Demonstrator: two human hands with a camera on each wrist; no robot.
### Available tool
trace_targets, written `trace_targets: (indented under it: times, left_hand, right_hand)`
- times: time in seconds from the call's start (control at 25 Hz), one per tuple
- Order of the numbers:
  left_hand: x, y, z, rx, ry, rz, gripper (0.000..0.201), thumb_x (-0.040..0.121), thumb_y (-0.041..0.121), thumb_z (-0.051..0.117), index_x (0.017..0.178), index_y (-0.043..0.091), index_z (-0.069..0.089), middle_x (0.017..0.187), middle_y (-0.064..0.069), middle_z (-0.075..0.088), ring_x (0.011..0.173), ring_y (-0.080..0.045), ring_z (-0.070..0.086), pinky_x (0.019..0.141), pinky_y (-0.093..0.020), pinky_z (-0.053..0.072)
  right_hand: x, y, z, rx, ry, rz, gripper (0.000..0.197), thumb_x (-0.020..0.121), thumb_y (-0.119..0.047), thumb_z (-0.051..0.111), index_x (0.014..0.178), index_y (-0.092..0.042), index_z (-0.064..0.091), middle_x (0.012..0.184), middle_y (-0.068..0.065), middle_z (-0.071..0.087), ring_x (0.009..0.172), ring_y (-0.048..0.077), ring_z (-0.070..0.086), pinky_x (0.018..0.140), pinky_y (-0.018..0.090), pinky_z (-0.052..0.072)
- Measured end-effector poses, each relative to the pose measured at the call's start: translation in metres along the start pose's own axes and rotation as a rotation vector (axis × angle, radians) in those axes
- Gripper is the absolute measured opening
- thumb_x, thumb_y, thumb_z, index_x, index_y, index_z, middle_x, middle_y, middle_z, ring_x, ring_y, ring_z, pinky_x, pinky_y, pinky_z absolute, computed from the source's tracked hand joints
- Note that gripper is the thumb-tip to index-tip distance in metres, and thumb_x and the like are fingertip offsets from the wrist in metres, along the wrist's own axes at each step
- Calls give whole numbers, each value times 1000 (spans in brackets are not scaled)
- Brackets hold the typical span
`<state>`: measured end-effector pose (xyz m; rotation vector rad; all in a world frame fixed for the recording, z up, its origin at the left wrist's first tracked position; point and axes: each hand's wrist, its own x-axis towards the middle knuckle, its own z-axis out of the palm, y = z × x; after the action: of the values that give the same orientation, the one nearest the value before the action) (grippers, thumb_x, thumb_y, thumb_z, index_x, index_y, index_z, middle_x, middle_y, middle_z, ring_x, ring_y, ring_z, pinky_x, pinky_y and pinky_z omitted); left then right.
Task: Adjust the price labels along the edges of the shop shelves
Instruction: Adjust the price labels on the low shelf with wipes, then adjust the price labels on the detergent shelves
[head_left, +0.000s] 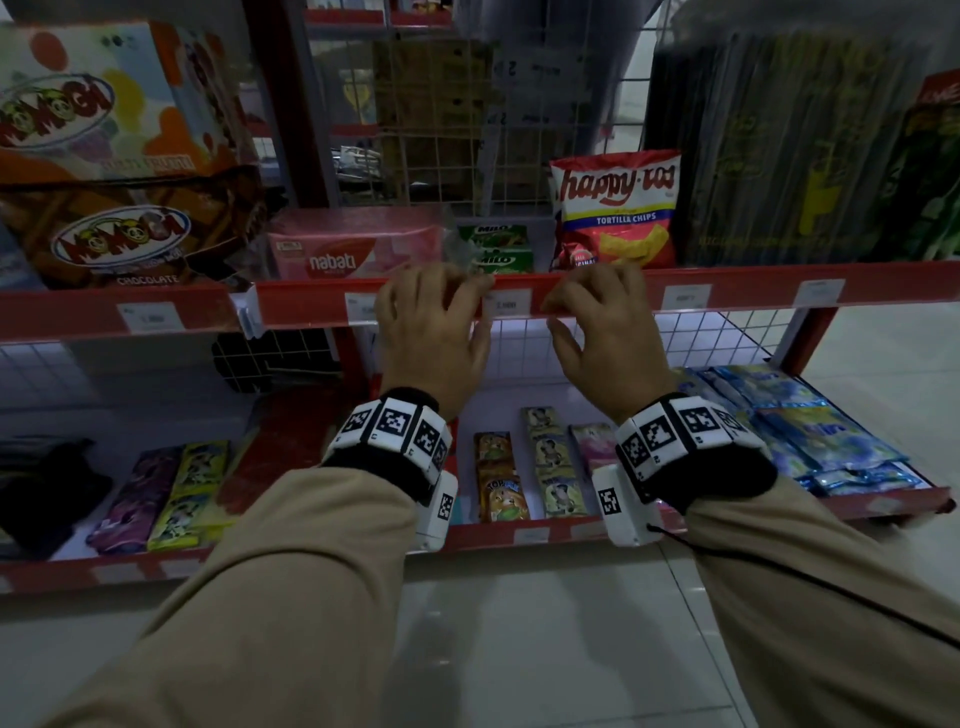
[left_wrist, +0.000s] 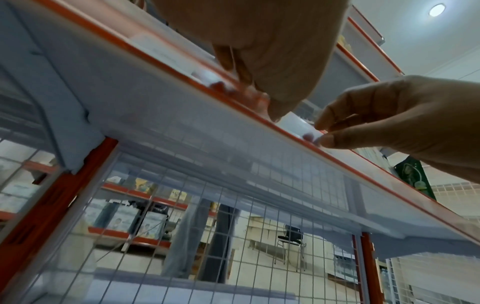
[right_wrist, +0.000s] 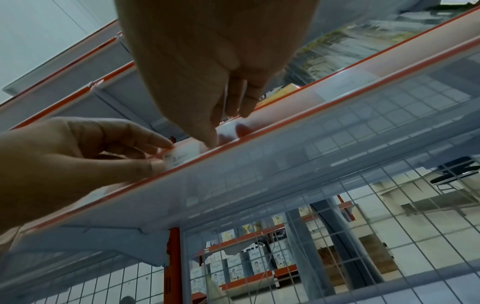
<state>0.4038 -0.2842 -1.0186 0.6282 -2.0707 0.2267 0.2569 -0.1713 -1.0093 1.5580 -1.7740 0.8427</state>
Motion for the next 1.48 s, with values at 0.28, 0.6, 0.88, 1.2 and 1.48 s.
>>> trace_targets:
  times: [0.28,0.6,0.88,1.2,1.48]
  left_hand:
    - [-55,18,33,116,-171,-37,71,77,36,60,143,23,36,144,-9,33,130,-30,25,101,-51,22]
    - [-192,29,78,82,-597,-98,50,74,21,62,123,24,55,135,-8,46,122,-31,38,99,-47,26]
    - [-247,27,86,85,-779,-58,50,78,21,58,127,22,53,124,2,56,118,-23,49,108,-51,21]
    - [-247,30,91,106,-779,-81,55,80,25,57,134,23,46,129,1,51,124,-24,42,110,-52,16]
    - [-242,30,91,68,-783,-91,65,79,27,62,139,20,41,143,-8,38,128,-29,37,105,-45,28]
  right_hand:
    - [-81,10,29,42,-154,37,20,80,-10,64,100,-10,63,114,14,54,102,29,48,80,34,41]
    - [-215,16,82,141,-656,209,31,80,-11,64,111,-9,59,106,13,55,97,34,53,77,39,47]
    - [-251,8,98,104,-664,232,53,75,-9,67,127,-13,55,121,14,54,109,36,49,84,42,49]
    - [-252,4,101,-21,-733,195,62,78,-10,59,139,-14,44,128,16,49,106,35,48,86,45,46]
    - [-225,-5,114,-65,-630,306,33,74,-14,60,107,-10,59,108,15,52,96,35,48,77,43,43]
